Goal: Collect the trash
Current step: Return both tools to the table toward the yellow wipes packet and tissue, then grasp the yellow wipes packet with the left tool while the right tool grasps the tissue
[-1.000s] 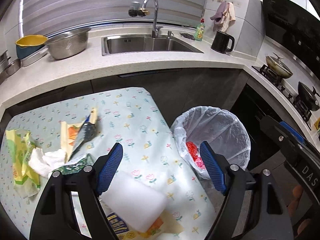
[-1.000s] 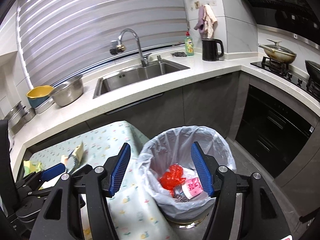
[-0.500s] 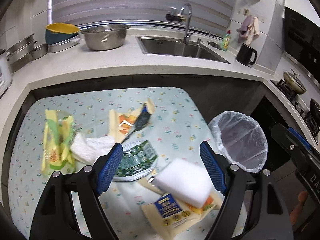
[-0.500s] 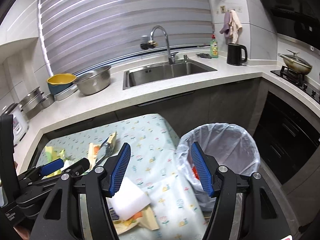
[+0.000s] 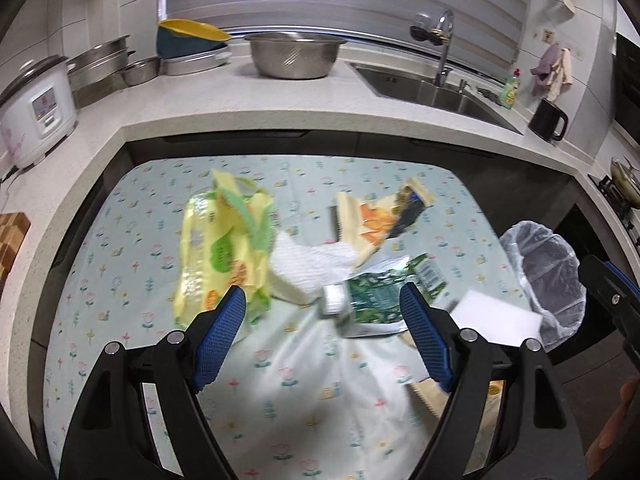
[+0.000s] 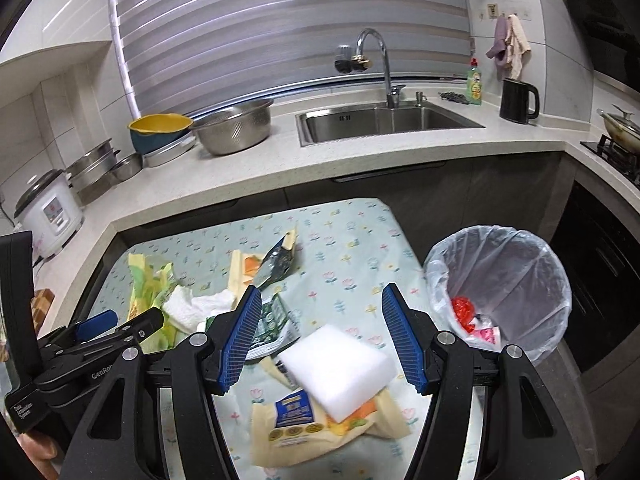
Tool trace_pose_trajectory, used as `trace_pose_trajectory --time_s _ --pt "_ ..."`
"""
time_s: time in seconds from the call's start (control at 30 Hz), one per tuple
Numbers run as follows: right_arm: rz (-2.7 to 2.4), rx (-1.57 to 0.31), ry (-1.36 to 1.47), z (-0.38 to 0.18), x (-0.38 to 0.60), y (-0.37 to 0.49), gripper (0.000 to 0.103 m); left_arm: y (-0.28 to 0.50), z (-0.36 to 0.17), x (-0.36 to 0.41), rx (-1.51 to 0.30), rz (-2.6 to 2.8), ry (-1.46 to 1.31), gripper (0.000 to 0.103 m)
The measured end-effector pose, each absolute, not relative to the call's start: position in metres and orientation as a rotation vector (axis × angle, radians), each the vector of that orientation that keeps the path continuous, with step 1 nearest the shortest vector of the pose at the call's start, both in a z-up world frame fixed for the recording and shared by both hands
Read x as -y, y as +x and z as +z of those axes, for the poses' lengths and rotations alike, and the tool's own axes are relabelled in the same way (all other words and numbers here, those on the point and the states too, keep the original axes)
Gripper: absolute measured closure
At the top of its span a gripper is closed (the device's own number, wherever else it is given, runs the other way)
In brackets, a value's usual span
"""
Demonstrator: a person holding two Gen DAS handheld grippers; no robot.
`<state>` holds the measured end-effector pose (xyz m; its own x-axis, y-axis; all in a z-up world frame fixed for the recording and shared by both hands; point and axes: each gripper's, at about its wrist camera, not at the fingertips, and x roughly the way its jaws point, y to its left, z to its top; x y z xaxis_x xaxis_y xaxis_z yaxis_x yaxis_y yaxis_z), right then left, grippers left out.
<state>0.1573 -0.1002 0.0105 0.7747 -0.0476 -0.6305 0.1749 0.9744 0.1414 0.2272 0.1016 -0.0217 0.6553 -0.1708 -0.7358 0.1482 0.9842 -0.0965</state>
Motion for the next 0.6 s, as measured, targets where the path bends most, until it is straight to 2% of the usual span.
trace_pose_trajectory --time_s 0.43,0.5,0.6 --pt "-0.049 -0.746 0.180 -0.020 0.050 0.190 0.042 0.249 -0.062 -0.141 -0.901 -0.137 -0.035 0.028" --pt "-0.041 -0.759 0.179 -0.025 0.044 0.196 0.042 0.253 -0.068 -0.142 -0.913 -0.142 -0.030 0.030" --pt "-0.028 -0.776 0.176 -0.033 0.036 0.206 0.042 0.258 -0.076 -0.143 -0.930 -0.157 -0.031 0.038"
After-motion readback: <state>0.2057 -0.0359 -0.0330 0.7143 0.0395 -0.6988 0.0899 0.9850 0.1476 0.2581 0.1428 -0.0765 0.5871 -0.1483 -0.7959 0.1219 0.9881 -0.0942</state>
